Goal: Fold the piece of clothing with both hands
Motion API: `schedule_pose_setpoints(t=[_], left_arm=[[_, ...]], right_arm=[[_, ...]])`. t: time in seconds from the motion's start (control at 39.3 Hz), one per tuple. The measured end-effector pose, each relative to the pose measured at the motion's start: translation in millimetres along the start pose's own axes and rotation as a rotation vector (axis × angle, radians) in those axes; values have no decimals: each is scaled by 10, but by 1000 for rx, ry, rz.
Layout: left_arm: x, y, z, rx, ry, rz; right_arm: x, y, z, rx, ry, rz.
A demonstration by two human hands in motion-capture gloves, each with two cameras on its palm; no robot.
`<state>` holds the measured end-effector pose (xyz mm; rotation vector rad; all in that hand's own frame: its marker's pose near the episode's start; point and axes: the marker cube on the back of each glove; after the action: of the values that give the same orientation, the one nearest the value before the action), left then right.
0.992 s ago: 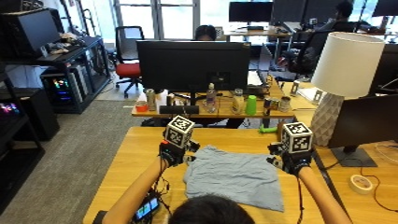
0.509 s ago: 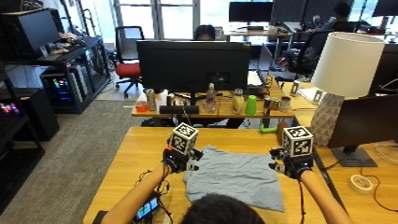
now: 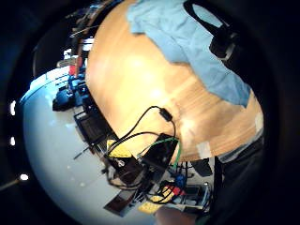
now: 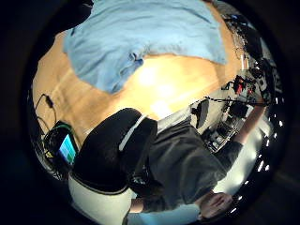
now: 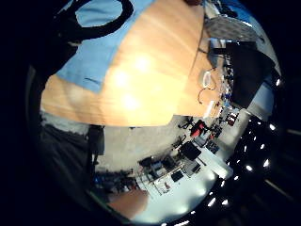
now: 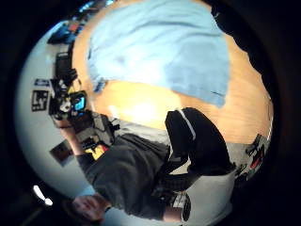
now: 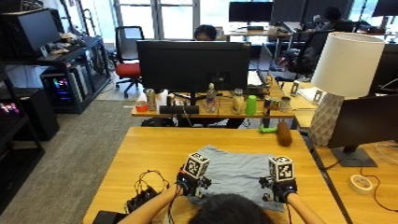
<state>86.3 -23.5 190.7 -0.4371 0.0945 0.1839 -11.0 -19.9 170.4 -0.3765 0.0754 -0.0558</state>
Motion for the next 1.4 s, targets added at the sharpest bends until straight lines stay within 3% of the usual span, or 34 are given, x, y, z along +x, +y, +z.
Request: schedule_pose_setpoints(t=[0.08,0.15,0.38,0.53,0.66,0.79,0.92,1.4], left_arm=[[138,10,146,-37,22,19],[356,259,169,-34,29,38],[385,292,264,47,-22,-85],[342,98,244,231,-102,-104],[248,-143,347,204,-105,-122],[288,-41,309,168,-51,-97],[132,-366,493,154,-45,-103],[135,154,-163,278,-124,-52]], right_arm=[[40,-301,372,-42,-3,6],[13,-373,562,-48,42,30],[50,-560,846,-74,57,53],[6,-555,808,36,73,89],[16,-577,773,134,89,106],[54,-577,718,167,57,98],[91,-519,642,181,48,90],[116,-67,-165,305,78,79]])
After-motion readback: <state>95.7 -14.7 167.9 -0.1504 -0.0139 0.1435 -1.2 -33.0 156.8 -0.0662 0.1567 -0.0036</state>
